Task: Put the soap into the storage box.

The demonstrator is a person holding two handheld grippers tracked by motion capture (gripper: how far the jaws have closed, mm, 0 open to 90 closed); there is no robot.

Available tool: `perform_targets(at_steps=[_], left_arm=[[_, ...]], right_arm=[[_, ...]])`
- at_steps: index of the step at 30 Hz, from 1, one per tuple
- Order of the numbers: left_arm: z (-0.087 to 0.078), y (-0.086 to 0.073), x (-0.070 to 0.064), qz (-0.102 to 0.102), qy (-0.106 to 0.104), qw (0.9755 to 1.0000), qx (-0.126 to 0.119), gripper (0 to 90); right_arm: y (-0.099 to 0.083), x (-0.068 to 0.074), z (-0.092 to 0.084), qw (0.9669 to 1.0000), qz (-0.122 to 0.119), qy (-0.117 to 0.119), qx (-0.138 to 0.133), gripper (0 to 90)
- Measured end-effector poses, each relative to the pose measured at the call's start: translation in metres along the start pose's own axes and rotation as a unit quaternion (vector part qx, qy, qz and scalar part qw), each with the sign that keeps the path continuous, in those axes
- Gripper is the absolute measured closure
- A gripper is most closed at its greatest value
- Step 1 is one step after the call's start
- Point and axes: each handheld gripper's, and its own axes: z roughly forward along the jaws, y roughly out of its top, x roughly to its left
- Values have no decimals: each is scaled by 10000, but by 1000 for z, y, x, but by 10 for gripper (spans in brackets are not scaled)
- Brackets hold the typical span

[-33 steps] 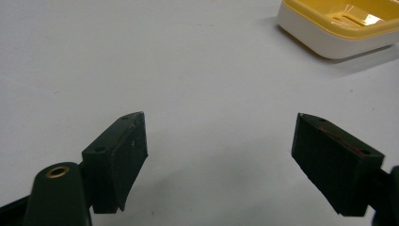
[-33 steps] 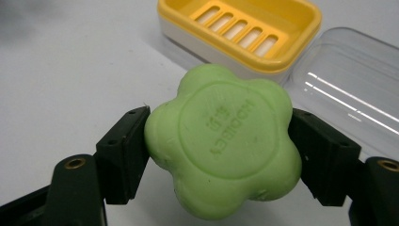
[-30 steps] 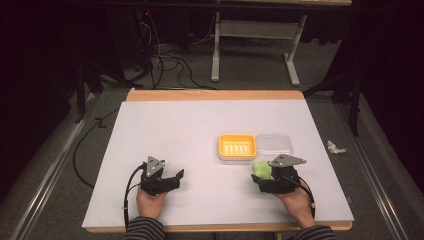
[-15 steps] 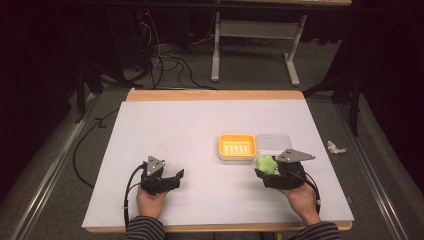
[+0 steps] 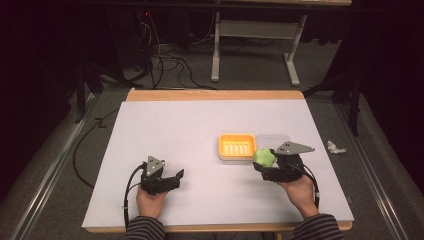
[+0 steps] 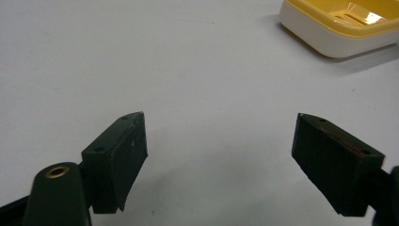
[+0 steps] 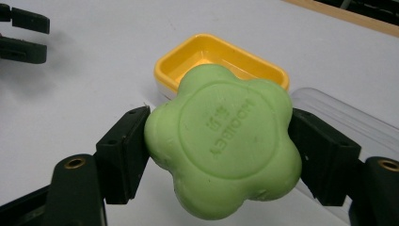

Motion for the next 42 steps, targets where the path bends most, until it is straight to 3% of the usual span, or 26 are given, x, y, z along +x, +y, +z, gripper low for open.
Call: perform_targets(at_steps=[6, 9, 18, 34, 42], left_arm=[[0, 0, 0, 2, -9, 10000, -13, 190], [0, 0, 0, 6, 11, 10000, -4, 191], [0, 0, 0, 10, -4, 10000, -24, 191], [-1, 0, -1, -11, -29, 10000, -60, 191], [-1, 0, -1, -6, -11, 10000, -59, 189]], right_arm=[[7, -4, 6, 10000, 45, 43, -7, 272], [11, -8, 6, 9996, 168, 173, -112, 272], [22, -18, 10, 9995, 276, 118, -103, 272], [42, -24, 31, 9999, 145, 11, -46, 272], [43, -24, 49, 9998, 174, 13, 135, 272]])
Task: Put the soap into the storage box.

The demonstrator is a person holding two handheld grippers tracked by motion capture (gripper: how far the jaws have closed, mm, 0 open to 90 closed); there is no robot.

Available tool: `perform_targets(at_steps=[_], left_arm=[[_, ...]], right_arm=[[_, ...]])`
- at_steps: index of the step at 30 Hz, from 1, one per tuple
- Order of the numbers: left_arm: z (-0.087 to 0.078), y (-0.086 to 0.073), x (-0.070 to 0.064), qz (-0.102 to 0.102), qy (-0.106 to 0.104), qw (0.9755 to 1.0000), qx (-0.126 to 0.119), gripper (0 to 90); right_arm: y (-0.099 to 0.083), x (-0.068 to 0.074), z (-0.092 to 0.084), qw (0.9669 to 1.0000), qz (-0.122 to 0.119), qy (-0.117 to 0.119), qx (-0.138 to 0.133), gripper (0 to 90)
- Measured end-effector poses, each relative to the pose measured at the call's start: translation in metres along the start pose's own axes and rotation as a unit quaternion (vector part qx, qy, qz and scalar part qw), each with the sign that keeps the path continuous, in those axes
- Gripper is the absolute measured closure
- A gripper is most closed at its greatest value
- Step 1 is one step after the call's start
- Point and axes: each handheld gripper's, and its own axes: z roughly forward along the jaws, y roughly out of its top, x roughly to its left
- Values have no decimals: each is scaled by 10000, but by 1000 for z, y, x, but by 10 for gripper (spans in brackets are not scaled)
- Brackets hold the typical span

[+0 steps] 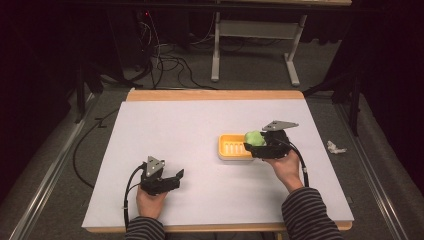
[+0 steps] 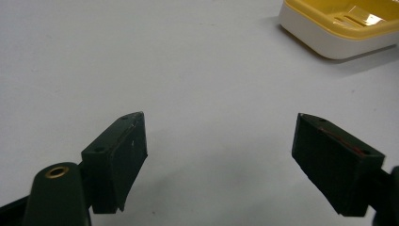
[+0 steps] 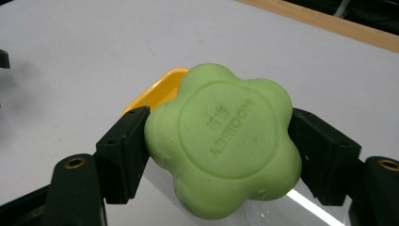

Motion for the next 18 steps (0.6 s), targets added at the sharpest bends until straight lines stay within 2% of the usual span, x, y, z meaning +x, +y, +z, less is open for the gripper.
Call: perform_targets(at_steps=[4, 6, 9, 10, 18], left_arm=[[1, 0, 1, 17, 17, 10000, 66, 189], [1, 0, 0, 5, 22, 10000, 78, 188], [0, 0, 0, 26, 15, 10000, 18, 187], [0, 1, 1, -24, 5, 10000, -17, 188], [0, 1, 1, -25, -3, 10000, -13, 188]], right_arm=[[2, 0, 7, 10000, 49, -13, 70, 271], [3, 0, 12, 9998, 169, 32, 137, 271], [5, -1, 19, 9996, 121, 32, 263, 271], [5, -1, 21, 9995, 123, 37, 291, 271], [5, -4, 38, 9987, 153, -10, 484, 271]])
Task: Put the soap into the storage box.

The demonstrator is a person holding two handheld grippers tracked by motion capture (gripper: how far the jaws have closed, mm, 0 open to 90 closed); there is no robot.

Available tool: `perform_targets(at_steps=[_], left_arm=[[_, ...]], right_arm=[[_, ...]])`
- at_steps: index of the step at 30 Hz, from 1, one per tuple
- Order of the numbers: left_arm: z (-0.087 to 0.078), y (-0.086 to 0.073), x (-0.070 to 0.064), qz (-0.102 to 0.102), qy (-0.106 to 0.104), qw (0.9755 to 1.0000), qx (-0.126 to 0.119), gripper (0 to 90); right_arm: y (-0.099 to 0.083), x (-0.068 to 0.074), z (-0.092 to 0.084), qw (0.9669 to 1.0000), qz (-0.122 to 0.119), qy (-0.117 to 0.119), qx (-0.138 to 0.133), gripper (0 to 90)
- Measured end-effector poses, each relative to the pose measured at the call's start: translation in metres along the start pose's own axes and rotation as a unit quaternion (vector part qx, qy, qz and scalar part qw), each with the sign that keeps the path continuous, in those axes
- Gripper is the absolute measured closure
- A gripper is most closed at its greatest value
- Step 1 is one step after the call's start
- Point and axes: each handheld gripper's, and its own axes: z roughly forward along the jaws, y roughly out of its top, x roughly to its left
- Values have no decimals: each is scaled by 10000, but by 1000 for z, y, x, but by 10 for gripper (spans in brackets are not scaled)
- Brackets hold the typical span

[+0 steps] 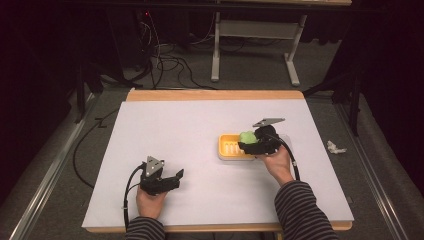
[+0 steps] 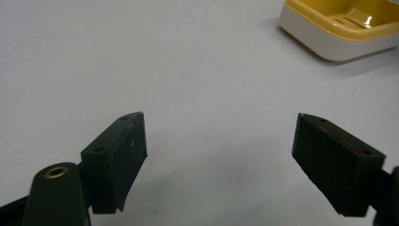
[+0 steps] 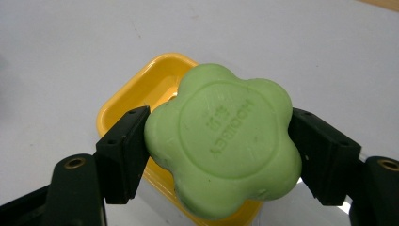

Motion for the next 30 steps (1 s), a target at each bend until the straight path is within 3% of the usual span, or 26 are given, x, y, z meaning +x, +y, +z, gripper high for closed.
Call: perform_targets(at_steps=[5, 23, 30], left_arm=[[0, 0, 0, -18, 1, 10000, 4, 188], [-1, 1, 1, -34, 7, 10000, -57, 188], [-1, 1, 1, -10, -6, 10000, -55, 189]], right_arm=[[2, -1, 11, 9999, 73, -33, 135, 271], [-1, 10, 32, 9976, -141, -269, 627, 266], [4, 12, 26, 9985, -177, -273, 446, 286]])
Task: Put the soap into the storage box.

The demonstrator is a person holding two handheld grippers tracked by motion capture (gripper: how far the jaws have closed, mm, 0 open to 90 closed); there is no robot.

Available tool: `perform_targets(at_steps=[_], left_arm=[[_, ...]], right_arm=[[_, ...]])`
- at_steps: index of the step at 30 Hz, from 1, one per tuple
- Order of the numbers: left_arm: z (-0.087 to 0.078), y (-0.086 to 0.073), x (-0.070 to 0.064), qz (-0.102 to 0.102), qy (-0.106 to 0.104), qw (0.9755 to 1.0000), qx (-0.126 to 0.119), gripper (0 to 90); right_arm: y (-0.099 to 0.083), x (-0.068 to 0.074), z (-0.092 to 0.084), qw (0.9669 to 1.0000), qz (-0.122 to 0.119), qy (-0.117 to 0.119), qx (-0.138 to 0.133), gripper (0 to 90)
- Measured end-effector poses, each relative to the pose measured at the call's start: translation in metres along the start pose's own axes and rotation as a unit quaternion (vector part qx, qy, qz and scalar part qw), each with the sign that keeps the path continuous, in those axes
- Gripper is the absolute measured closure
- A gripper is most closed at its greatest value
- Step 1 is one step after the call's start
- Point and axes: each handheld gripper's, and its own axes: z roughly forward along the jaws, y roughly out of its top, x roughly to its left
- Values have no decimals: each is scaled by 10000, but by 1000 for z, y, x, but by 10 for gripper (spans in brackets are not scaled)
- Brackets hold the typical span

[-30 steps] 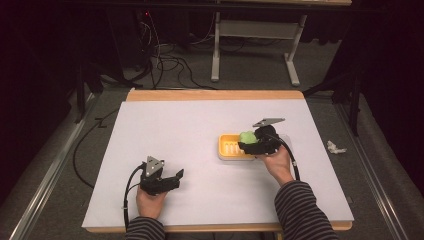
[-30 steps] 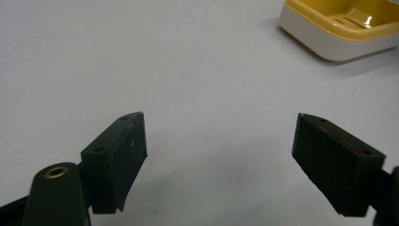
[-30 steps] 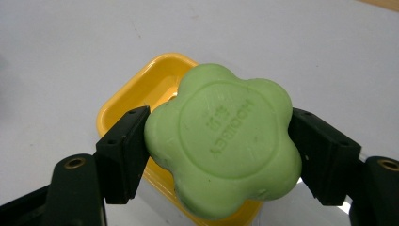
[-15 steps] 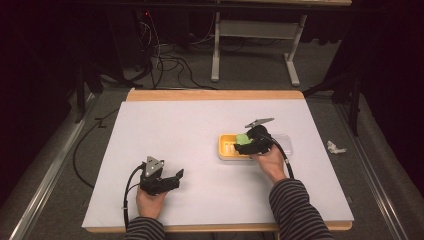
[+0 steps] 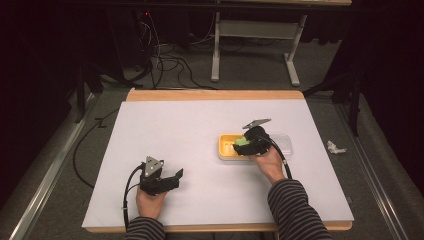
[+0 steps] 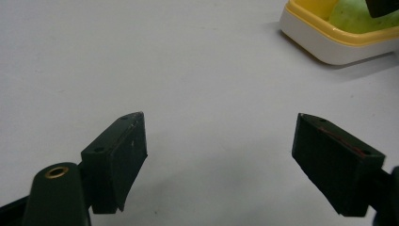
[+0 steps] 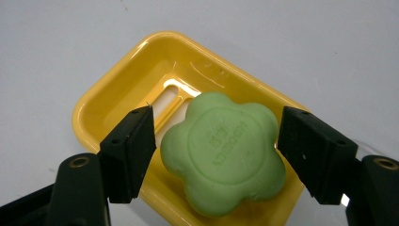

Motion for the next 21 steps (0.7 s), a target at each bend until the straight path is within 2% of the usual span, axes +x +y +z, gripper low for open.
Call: perform_targets(at_steps=[5, 7, 10, 14, 17, 21], left_arm=[[0, 0, 0, -5, -26, 10000, -2, 190], [-1, 0, -1, 5, -19, 10000, -64, 190], [0, 0, 0, -2, 6, 10000, 19, 190], [0, 0, -1, 15, 15, 10000, 5, 192], [0, 0, 0, 6, 20, 10000, 0, 192], [1, 0, 0, 4, 20, 10000, 11, 192]], right_arm=[[0, -1, -8, 9999, 27, 5, -153, 287], [-1, -4, -15, 9995, 71, 36, -297, 291], [-2, -8, -26, 9988, 121, 7, -480, 300], [-7, -15, -41, 9972, 195, 40, -714, 309], [-8, -16, -44, 9972, 207, 24, -724, 310], [-10, -19, -51, 9957, 273, 55, -880, 319]])
